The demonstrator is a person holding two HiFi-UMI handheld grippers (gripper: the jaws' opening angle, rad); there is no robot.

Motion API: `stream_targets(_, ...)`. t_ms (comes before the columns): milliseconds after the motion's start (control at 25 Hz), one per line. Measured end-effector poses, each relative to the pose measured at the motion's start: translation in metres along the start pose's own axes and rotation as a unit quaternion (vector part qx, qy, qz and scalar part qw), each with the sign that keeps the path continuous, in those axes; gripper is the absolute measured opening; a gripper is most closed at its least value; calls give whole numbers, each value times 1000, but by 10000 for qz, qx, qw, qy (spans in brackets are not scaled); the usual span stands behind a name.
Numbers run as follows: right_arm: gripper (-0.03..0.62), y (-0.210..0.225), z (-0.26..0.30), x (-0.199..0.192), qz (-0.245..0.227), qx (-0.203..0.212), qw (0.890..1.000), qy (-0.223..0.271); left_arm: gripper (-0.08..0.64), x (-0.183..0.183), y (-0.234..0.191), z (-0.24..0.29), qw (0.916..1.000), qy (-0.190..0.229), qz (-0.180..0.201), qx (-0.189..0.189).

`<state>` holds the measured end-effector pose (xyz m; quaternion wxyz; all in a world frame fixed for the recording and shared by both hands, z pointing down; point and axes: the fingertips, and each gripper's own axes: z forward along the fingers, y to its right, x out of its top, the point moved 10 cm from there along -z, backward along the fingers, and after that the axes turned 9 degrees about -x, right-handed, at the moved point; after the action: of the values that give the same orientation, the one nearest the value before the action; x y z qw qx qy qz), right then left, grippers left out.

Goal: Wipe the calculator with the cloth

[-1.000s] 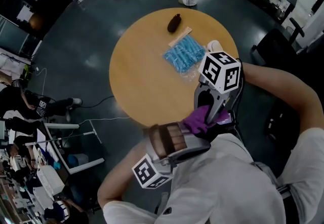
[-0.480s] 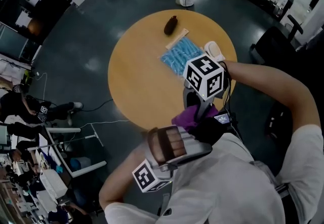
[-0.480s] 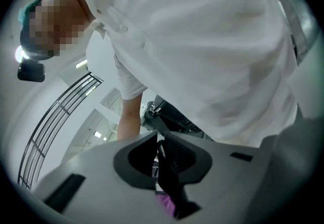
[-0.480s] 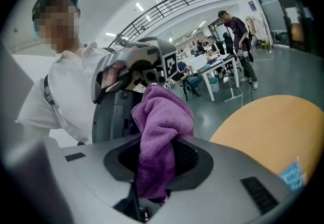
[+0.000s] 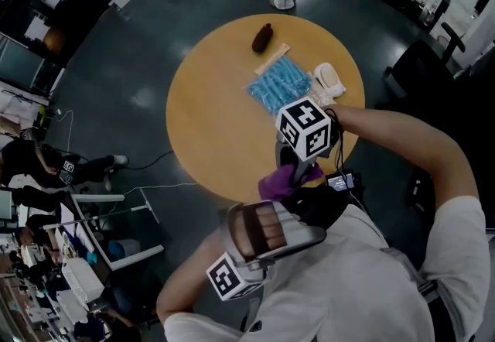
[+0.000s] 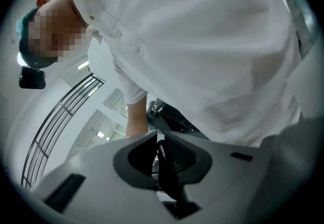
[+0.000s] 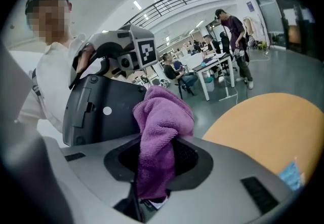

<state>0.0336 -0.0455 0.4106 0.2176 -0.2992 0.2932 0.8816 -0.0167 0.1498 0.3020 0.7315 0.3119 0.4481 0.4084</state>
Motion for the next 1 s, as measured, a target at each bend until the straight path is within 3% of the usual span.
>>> stream_targets(80, 118, 3, -15, 4, -102, -272, 9992, 275, 44, 1, 4, 0, 9999, -59, 101, 38)
stream_targets(160, 118, -10, -47, 19, -215, -279, 9956, 870, 43, 0, 5, -2, 9998, -101, 156, 112)
stream_targets(240, 118, -33, -80, 37, -332, -23, 9885, 1473, 43, -1, 3, -4, 9997, -115, 140, 164)
stream_targets(320, 118, -53, -99, 48, -354, 296, 9830, 1776, 43, -2, 3, -6, 9995, -116, 184, 209)
stream_targets(400, 118, -60, -99, 50, -293, 509, 9839, 1688, 43, -2, 2, -7, 9994, -82, 201, 269)
stream_targets(560, 118, -47, -64, 50, -219, 663, 9925, 1000, 43, -8, -8, -6, 9990, 63, -5, 441)
stream_targets(1000, 117, -12, 0, 49, -294, 884, 9956, 76, 44, -9, 5, 0, 9992, 141, -222, 289)
